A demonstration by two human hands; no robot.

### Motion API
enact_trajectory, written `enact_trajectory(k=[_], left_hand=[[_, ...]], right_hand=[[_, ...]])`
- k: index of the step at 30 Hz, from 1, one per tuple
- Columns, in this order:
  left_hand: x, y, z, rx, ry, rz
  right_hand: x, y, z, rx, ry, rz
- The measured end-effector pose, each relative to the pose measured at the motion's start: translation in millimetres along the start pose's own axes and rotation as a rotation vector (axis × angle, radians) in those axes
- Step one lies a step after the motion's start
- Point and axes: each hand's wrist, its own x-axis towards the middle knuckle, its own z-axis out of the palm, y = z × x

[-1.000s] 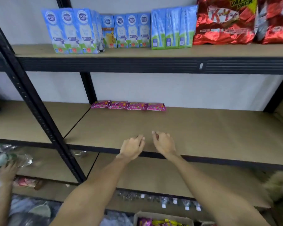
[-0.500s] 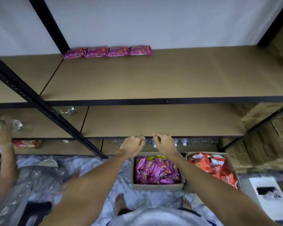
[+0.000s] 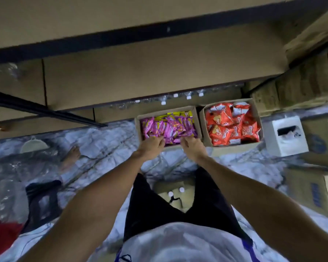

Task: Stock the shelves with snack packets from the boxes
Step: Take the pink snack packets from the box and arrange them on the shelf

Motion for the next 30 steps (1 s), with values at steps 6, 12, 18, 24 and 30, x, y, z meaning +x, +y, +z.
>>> enact_trajectory(k=[6, 12, 18, 24, 30], left_hand=[[82, -37, 60, -0.072, -0.060, -0.045], [190, -89, 138, -0.081, -0.038, -0.099], [265, -140, 198, -0.073, -0.022, -0.022], [345, -197, 238, -0.022, 0.050, -0.038], [422, -238, 239, 0.223, 0.049, -0.058]], right_hand=[[71, 60, 50, 0.007, -0.064, 0.079], [166, 106, 119, 0.012, -0.077, 0.048], [247, 153, 191, -0.064, -0.145, -0.001], [325, 187, 236, -0.018, -0.042, -0.023], [396, 208, 256, 0.124, 0.178, -0.126]])
